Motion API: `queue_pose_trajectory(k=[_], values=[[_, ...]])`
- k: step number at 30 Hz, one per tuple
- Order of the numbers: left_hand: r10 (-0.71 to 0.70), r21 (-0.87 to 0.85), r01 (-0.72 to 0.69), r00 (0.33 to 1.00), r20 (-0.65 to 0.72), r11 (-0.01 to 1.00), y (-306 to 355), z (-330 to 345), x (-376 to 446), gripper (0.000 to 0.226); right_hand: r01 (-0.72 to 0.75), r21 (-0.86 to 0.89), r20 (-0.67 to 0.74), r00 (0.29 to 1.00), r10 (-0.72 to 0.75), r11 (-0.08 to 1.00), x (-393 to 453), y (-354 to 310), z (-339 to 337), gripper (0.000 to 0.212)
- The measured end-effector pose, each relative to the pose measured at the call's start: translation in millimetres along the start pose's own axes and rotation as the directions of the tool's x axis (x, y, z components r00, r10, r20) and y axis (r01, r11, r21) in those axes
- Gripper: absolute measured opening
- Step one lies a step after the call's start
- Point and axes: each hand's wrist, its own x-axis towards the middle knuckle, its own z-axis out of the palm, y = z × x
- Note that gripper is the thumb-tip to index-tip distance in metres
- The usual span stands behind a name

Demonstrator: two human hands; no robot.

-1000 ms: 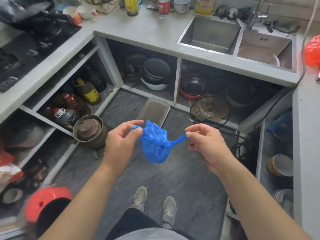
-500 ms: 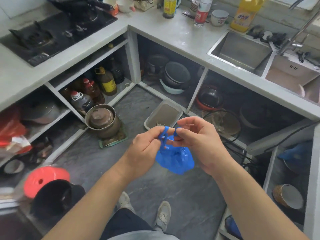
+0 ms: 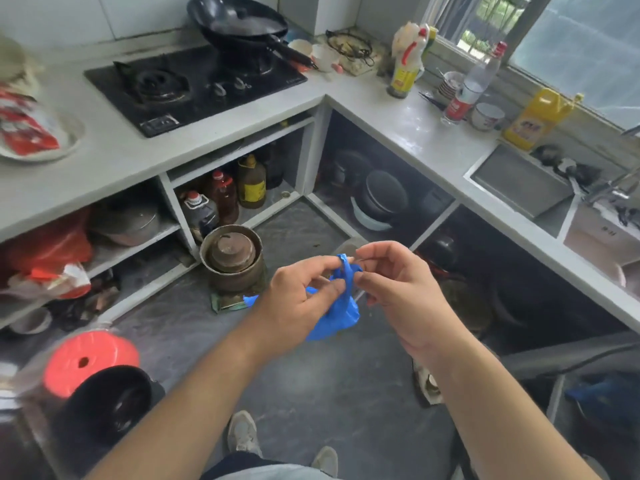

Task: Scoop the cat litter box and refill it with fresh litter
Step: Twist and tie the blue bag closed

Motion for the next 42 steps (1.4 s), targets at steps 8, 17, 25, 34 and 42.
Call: queue_pose_trajectory(k=[8,17,25,34,42], values=[[0.059,0.116,-0.049,0.995,-0.085,0.992,-0.5,-69.4,-9.0,0.026,-0.023,-0.084,0.073,0.997,0.029,0.996,18.8,-28.6,66.6,0.018],[0.026,0.15,0.011,0.97,-0.24,0.989,-23.7,-127.8,-39.6,0.031,0.032,-0.324,0.308,0.949,0.074,0.945,24.6,-40.0,141.4,0.025],[-0.02,-0.111,-0.037,0.879,-0.477,0.993,-33.3,-158.7,-81.0,0.042,-0.126,-0.119,0.433,0.886,0.166,0.985,37.1,-50.7,182.6,0.021],[0.032,0.391,0.193,0.865,-0.5,0.9,-68.8,-159.8,-80.6,0.063,-0.064,-0.224,0.669,0.715,0.201,0.972,42.3,-60.8,229.6,0.024],[-0.058,0.378,0.41,0.738,-0.673,0.83,-139.1,-158.3,-95.8,0.024,0.128,-0.308,0.588,0.804,0.083,0.943,61.1,-83.2,227.4,0.017]])
